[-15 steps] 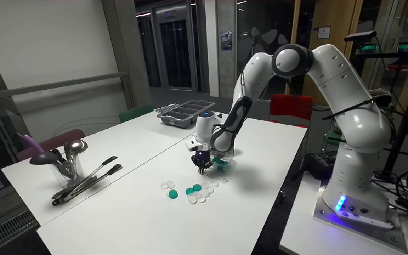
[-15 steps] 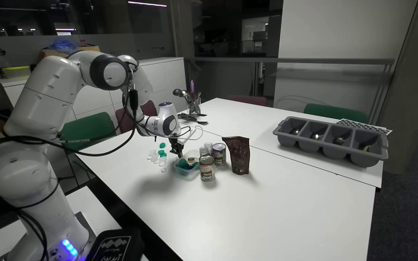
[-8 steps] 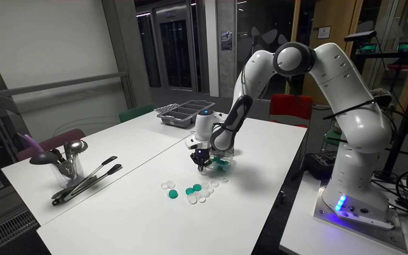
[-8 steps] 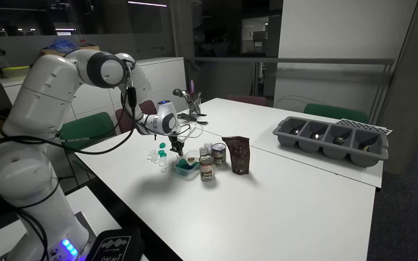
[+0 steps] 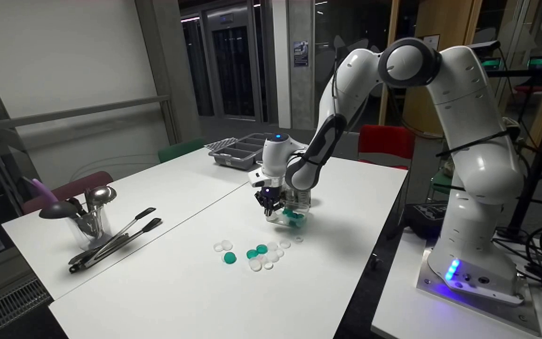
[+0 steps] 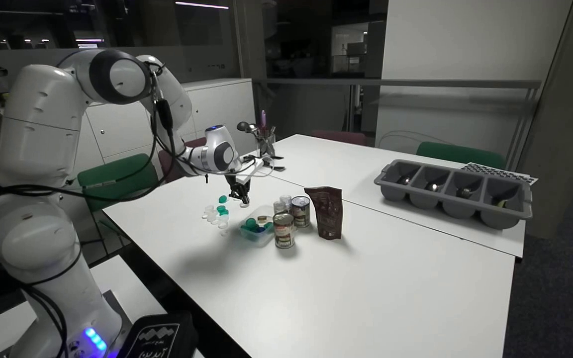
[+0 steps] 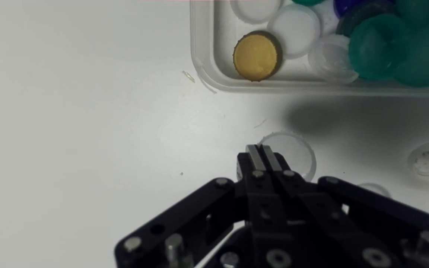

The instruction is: Place some white and green objects from the table in the clear container.

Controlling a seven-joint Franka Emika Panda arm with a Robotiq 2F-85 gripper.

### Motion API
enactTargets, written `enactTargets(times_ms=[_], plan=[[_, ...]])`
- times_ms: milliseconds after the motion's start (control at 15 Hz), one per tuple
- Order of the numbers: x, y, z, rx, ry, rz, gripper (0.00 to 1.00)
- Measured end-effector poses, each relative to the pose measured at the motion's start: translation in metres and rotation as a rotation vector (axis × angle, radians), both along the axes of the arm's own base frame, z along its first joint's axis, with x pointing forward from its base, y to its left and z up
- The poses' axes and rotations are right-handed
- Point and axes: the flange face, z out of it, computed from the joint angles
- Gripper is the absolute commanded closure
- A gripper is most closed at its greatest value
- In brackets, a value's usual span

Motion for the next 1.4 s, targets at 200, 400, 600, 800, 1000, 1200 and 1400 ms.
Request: enactTargets(times_ms=[200,400,600,800,1000,1200,1400], plan=[[-0.011,-0.009,0.014,-0.001,-0.011,-0.046,0.99],[-0.024,-0.030,0.023,0.012,-0.026,-0.144,0.99],[-0.038,-0.051,0.025,0.029,-0.039,-0.233,0.73],[-0.048,-0.065,0.023,0.038,-0.044,-0.295,0.57],[-0.054,-0.073,0.019,0.034,-0.045,-0.325,0.35],[-0.056,-0.076,0.017,0.025,-0.047,-0.334,0.13],[-0.058,-0.071,0.016,0.008,-0.051,-0.301,0.00]])
